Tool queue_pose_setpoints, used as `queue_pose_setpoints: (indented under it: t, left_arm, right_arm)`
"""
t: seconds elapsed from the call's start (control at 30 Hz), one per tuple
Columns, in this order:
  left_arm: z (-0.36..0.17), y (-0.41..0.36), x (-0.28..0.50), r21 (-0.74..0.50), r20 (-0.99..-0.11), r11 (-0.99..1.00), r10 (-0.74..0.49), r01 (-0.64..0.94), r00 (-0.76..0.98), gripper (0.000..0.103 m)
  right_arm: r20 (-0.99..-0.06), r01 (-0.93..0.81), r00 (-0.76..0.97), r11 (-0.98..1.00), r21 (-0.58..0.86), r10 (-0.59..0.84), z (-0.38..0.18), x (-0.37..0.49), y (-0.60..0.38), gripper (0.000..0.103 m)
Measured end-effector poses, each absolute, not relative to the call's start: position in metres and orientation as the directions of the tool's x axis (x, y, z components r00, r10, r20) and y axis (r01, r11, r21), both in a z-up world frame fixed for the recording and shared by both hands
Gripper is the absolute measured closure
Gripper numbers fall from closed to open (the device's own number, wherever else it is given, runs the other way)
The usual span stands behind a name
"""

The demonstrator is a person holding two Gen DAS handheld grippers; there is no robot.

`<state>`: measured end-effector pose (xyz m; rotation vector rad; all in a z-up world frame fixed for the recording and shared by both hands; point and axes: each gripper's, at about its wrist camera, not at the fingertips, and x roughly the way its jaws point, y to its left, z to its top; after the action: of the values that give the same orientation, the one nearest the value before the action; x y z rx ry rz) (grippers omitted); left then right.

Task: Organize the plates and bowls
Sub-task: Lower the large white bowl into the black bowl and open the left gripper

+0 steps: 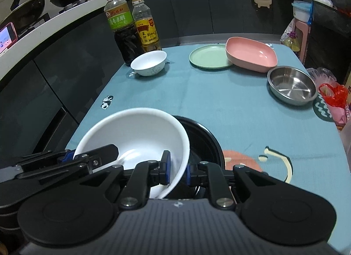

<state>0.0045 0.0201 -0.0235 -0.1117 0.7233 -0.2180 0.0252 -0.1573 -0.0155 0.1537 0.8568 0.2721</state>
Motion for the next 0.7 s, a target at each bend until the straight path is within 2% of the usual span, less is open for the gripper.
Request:
queue_pose_setpoints:
  t: [0.7]
  left_arm:
    - [-0.04, 0.015, 0.005, -0.153, -0.695, 0.974, -0.225, 0.165, 0.683, 0.089]
  right_arm:
    - [-0.753, -0.157, 0.588, 0.955, 0.25, 0.294, -0.033, 0.019, -0.161, 0.094]
